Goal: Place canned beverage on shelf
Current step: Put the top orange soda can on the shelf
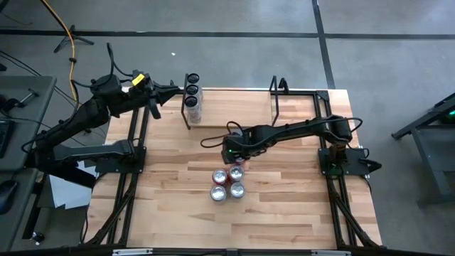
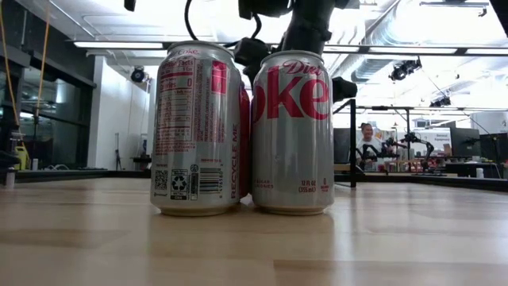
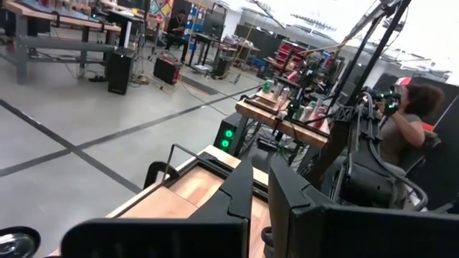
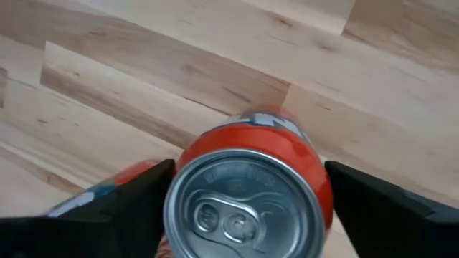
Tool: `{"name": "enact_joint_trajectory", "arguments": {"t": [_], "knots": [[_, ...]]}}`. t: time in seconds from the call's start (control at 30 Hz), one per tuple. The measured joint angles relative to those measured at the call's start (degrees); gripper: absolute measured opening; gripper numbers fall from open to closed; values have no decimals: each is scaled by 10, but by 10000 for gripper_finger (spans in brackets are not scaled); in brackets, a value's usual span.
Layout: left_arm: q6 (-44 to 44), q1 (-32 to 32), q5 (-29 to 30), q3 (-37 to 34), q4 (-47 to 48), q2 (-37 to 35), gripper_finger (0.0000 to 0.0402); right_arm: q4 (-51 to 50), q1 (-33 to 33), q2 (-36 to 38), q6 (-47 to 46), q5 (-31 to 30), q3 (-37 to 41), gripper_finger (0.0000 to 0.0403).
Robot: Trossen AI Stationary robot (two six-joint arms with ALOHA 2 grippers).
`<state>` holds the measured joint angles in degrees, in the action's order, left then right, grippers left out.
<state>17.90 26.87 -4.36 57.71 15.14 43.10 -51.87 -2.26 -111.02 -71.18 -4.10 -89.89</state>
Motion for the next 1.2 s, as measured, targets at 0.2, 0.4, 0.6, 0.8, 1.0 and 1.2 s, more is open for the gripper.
{"name": "enact_joint_trajectory", "arguments": {"t": [0.2,0.4,0.6,0.8,1.0,1.2], "knots": [[-6,0,4,0,0,0,0,-12,3,12,67,10,2,283],[-6,0,4,0,-14,5,0,-10,35,82,177,-4,2,283],[-6,0,4,0,-47,24,15,-3,82,156,293,-1,0,283],[-18,-10,6,0,-64,64,56,-5,106,193,400,19,0,283],[-17,-39,2,0,-83,125,134,-14,110,204,484,30,0,283],[-52,-75,-30,0,-164,177,237,-37,112,204,554,48,-12,283]]}}
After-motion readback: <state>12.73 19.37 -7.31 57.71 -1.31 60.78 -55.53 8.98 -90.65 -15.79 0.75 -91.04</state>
